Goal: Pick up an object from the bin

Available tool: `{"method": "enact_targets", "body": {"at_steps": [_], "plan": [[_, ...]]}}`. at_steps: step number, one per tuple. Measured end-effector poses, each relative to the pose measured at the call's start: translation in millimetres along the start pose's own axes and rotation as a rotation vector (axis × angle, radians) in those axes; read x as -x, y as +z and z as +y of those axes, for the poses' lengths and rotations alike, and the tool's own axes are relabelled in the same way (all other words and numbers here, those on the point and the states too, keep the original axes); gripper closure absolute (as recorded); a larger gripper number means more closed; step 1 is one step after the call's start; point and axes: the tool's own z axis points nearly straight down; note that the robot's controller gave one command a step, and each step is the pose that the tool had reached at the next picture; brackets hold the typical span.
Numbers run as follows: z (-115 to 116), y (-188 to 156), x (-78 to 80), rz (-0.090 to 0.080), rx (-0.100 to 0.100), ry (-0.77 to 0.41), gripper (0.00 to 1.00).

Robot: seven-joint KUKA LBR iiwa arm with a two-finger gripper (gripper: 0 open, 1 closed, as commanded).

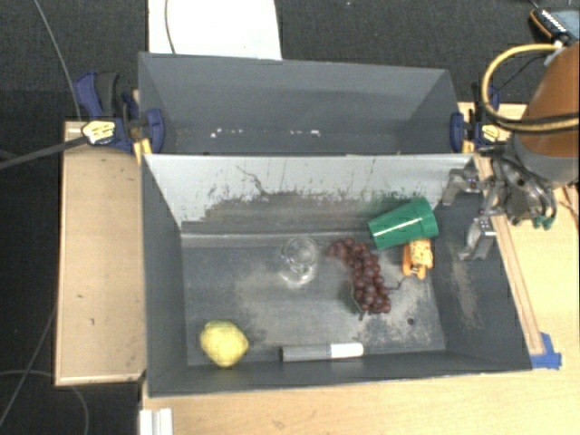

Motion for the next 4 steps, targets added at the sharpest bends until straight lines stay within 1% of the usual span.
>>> {"method": "enact_targets", "body": {"at_steps": [1, 2, 3, 4], "plan": [[1.0, -5.1, 1.6, -0.009, -0.002, -0.006, 0.00], [94.4, 146.8, -17.7, -0.004, 0.008, 0.050, 0.00], [95.1, 80.3, -8.8, -0.023, -0.006, 0.039, 0.00], [115.4, 117.1, -23.5, -0.003, 0.003, -0.002, 0.00]]}}
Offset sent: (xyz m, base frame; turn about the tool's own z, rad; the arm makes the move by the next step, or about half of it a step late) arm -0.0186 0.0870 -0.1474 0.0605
